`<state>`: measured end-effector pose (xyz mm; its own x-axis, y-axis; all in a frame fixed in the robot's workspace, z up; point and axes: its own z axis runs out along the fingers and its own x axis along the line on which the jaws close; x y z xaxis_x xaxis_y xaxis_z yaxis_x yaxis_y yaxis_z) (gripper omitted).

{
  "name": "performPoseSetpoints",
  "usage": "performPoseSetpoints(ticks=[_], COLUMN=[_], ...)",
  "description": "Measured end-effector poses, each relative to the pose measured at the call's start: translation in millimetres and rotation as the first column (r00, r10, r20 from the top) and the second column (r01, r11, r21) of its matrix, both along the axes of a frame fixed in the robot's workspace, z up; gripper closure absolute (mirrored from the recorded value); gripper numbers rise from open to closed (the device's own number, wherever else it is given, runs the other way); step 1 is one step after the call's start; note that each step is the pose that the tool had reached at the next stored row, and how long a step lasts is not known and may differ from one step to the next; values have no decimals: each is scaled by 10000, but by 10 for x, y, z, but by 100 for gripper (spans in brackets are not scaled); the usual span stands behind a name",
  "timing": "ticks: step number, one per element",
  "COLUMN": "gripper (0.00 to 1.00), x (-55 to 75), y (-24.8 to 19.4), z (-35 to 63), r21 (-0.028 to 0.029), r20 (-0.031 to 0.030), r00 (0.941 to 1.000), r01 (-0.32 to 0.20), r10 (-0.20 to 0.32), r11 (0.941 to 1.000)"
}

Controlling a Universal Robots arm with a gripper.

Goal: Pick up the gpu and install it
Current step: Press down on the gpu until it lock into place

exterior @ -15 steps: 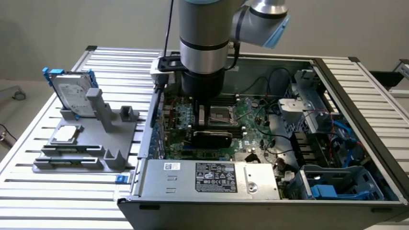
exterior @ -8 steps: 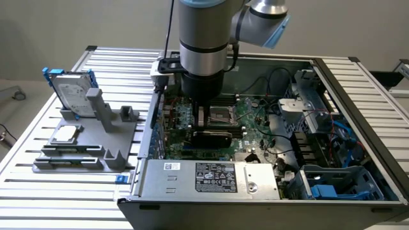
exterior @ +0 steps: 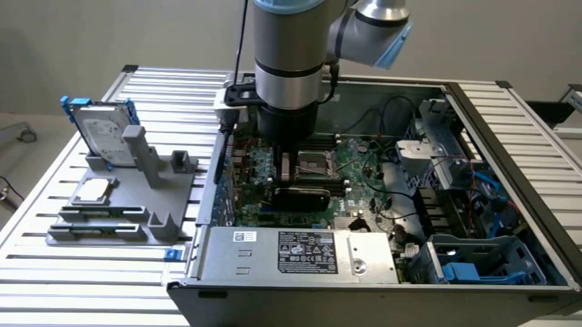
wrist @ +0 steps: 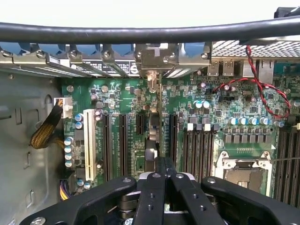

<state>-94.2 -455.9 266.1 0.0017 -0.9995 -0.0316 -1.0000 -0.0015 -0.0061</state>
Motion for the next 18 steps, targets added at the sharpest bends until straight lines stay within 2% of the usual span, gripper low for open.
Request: performPoseSetpoints(ticks=[3,7,9,12,18], gripper=[89,89,89,89,89], x=[-1,-3,-15,-86,-333], y=[2,0,0,0,0], z=[17,193,251,265,266], r21=[19,5,3,4,3], r20=[2,-1,-2,-2,-2], r00=[10000,10000,10000,10000,10000], r01=[2,0,1,1,1], r10=[-2,0,-1,-1,-1], r11=[10000,10000,10000,10000,10000])
